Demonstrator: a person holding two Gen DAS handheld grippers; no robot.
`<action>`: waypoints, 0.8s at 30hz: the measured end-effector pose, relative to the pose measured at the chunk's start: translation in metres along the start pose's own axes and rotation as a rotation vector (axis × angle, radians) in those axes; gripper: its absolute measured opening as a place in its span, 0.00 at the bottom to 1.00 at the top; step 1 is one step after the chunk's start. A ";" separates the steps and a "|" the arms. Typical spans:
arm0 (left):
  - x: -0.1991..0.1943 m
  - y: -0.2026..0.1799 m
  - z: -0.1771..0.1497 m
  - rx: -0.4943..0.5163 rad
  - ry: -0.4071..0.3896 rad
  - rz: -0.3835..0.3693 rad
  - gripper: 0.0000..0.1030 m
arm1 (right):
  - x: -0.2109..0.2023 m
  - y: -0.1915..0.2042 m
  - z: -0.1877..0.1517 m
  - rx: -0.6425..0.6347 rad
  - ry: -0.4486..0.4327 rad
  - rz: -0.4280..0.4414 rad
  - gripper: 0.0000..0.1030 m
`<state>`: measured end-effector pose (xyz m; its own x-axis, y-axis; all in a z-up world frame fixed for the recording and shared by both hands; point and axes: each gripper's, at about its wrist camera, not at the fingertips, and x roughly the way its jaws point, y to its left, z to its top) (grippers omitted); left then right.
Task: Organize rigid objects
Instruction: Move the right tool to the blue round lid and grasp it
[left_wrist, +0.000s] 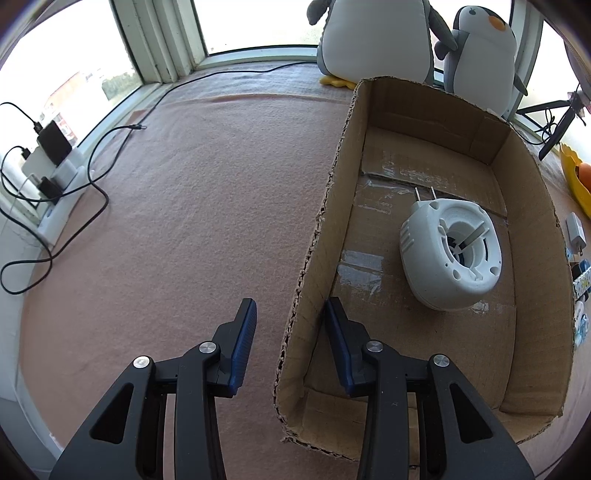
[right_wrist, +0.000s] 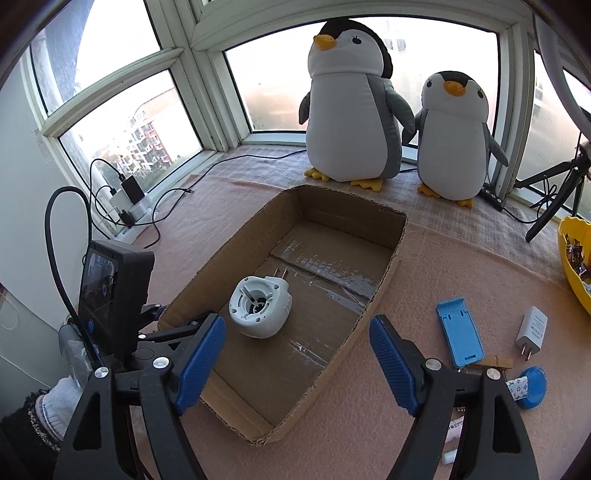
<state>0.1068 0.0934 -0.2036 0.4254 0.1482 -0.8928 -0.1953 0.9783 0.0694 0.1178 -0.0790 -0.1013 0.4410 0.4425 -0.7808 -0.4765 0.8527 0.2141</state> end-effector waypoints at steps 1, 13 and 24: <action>0.000 0.000 0.000 0.000 0.000 0.000 0.36 | -0.004 -0.004 -0.001 0.011 -0.004 0.001 0.75; 0.000 0.000 0.000 -0.003 0.001 -0.004 0.36 | -0.067 -0.089 -0.027 0.160 -0.073 -0.142 0.75; 0.000 0.000 0.000 -0.002 0.000 -0.003 0.36 | -0.088 -0.188 -0.064 0.299 -0.051 -0.320 0.75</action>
<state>0.1063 0.0937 -0.2038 0.4256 0.1450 -0.8932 -0.1960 0.9784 0.0654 0.1201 -0.2961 -0.1102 0.5708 0.1499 -0.8073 -0.0719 0.9885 0.1327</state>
